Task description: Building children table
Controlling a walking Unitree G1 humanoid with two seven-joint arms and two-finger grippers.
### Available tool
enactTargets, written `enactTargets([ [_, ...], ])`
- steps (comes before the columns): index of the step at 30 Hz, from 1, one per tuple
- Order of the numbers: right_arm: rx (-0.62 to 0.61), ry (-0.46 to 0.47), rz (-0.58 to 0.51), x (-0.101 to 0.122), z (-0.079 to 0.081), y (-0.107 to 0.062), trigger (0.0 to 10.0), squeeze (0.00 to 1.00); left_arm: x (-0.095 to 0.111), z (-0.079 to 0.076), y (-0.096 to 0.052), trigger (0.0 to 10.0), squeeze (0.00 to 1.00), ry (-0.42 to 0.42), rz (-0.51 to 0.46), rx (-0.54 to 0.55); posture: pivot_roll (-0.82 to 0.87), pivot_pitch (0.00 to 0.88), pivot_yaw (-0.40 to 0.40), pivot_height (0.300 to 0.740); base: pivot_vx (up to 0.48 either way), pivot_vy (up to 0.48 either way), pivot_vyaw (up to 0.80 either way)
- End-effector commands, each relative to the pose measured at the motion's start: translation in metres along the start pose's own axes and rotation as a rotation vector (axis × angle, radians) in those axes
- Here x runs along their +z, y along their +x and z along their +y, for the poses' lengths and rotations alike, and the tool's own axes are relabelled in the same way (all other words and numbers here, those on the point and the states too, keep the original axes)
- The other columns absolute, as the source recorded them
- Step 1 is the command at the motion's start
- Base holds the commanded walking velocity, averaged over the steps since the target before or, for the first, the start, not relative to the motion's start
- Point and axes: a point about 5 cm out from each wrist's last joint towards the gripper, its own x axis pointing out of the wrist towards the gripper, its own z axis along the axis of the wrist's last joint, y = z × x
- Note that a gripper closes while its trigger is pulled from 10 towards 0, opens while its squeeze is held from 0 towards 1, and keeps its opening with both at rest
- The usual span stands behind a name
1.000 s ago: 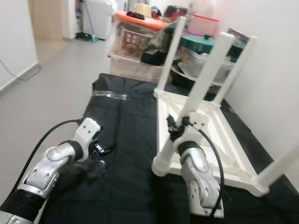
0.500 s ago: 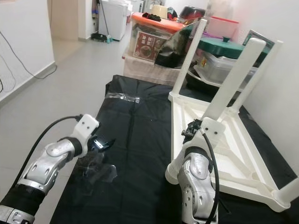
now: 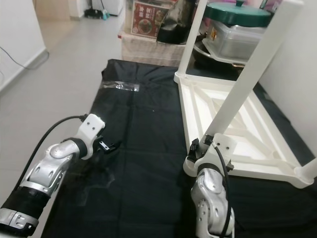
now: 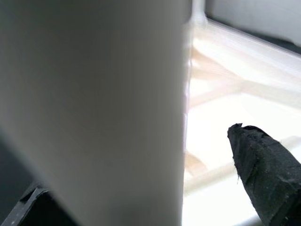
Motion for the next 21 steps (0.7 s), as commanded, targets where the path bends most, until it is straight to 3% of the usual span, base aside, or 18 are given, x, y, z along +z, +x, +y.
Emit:
enactTargets([
  [1,0.078,0.064,-0.084,0.021,0.002,-0.004,10.0,1.00,-0.003,-0.004,0.002,10.0,0.00,0.005,0.009,-0.013,0.11,0.000,-0.112,0.740,0.000,0.000,0.00],
  [2,0.078,0.064,-0.084,0.021,0.002,-0.004,10.0,1.00,-0.003,-0.004,0.002,10.0,0.00,0.005,0.009,-0.013,0.11,0.000,-0.112,0.740,0.000,0.000,0.00],
  [4,0.244,0.096,-0.156,0.037,0.010,-0.010,10.0,1.00,-0.002,-0.005,0.003,10.0,0.00,0.009,0.008,-0.016,0.11,0.000,-0.111,0.740,0.000,0.000,0.00],
  [6,0.301,0.090,-0.167,0.040,0.012,-0.012,10.0,1.00,-0.002,-0.005,0.003,10.0,0.00,0.010,0.007,-0.017,0.11,0.000,-0.111,0.740,0.000,0.000,0.00],
  [7,0.391,0.039,-0.159,0.040,0.011,-0.013,10.0,0.00,-0.001,-0.005,0.004,10.0,0.00,0.013,0.005,-0.021,0.10,0.000,-0.106,0.740,0.000,0.000,0.00],
  [10,0.463,-0.006,-0.144,0.039,0.009,-0.013,10.0,0.00,0.000,-0.006,0.005,10.0,0.00,0.013,0.002,-0.025,0.10,0.000,-0.106,0.740,0.000,0.000,0.00],
  [11,0.583,-0.129,-0.087,0.035,-0.002,-0.007,10.0,0.00,0.001,-0.008,0.006,10.0,0.00,0.015,-0.003,-0.029,0.11,0.000,-0.109,0.740,0.000,0.000,0.00],
  [13,0.583,-0.129,-0.087,0.035,-0.002,-0.007,10.0,0.00,0.001,-0.008,0.006,10.0,0.00,0.015,-0.003,-0.029,0.11,0.000,-0.109,0.740,0.000,0.000,0.00],
  [15,0.667,-0.221,-0.044,0.035,-0.013,0.001,10.0,0.00,0.002,-0.007,0.006,10.0,0.00,0.016,-0.006,-0.030,0.11,0.000,-0.111,0.740,0.000,0.000,0.00],
  [16,0.667,-0.221,-0.044,0.035,-0.013,0.001,10.0,0.00,0.002,-0.007,0.006,10.0,0.00,0.016,-0.006,-0.030,0.11,0.000,-0.111,0.740,0.000,0.000,0.00],
  [20,0.802,-0.327,0.037,0.035,-0.038,0.019,10.0,0.00,0.002,-0.006,0.007,10.0,0.00,0.017,-0.008,-0.027,0.11,0.000,-0.116,0.740,0.000,0.000,0.00],
  [21,0.844,-0.312,0.054,0.041,-0.044,0.028,10.0,0.00,0.002,-0.006,0.007,10.0,0.00,0.017,-0.009,-0.028,0.12,0.000,-0.121,0.740,0.000,0.000,0.00],
])
